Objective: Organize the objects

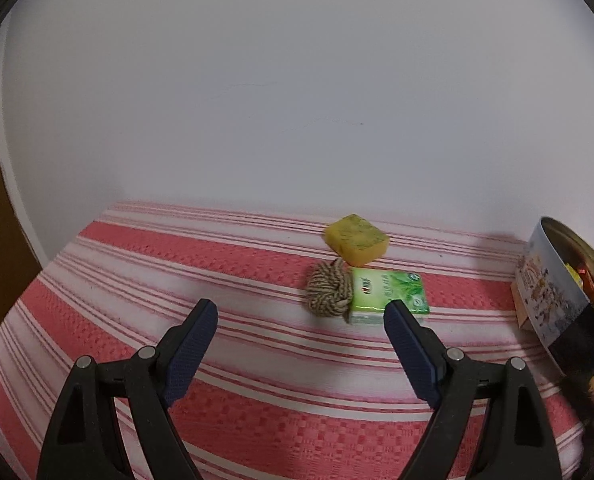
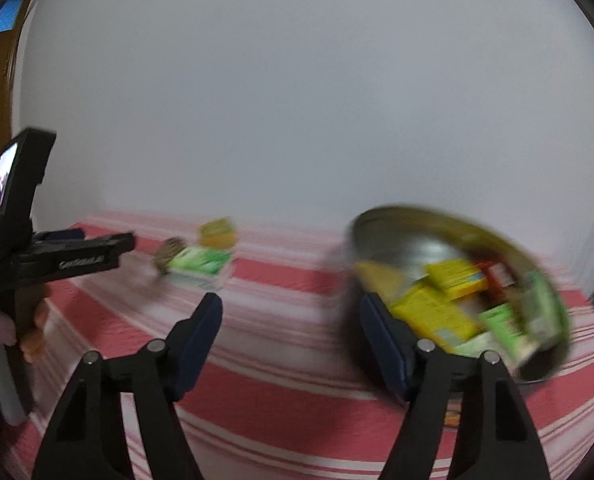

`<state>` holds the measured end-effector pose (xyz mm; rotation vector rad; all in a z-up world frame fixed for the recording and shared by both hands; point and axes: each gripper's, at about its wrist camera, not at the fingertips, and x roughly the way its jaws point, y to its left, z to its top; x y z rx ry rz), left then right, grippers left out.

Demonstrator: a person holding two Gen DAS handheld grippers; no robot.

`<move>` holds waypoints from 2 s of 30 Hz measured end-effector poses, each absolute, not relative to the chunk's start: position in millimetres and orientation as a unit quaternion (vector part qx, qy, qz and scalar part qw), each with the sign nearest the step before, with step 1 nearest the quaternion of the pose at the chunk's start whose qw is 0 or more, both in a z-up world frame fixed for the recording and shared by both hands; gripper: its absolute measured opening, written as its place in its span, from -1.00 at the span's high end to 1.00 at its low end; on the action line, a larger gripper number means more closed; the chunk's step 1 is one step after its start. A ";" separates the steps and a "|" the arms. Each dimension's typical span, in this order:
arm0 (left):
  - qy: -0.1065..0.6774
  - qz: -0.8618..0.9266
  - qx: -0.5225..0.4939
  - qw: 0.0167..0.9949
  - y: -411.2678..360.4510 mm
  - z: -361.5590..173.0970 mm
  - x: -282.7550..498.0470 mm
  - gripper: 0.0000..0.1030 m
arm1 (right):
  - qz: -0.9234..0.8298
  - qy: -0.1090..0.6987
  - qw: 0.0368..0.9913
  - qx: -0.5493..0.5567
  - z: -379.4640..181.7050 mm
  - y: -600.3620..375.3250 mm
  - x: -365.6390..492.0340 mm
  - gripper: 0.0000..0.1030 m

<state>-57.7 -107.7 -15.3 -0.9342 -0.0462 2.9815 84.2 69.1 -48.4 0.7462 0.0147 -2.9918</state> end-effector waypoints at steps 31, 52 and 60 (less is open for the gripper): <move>-0.024 0.947 -0.320 0.014 -109.5 -18.2 -54.8 -0.69 | -0.923 -0.069 -0.060 0.373 -90.5 133.0 -4.4 0.32; -0.027 0.950 -0.311 0.032 -113.8 -17.5 -53.7 -0.69 | -0.911 -0.054 -0.162 0.376 -95.6 155.6 -14.2 0.15; -0.023 0.948 -0.317 0.025 -116.9 -22.8 -58.8 -0.69 | -0.902 -0.084 -0.131 0.402 -104.4 168.0 -42.2 0.16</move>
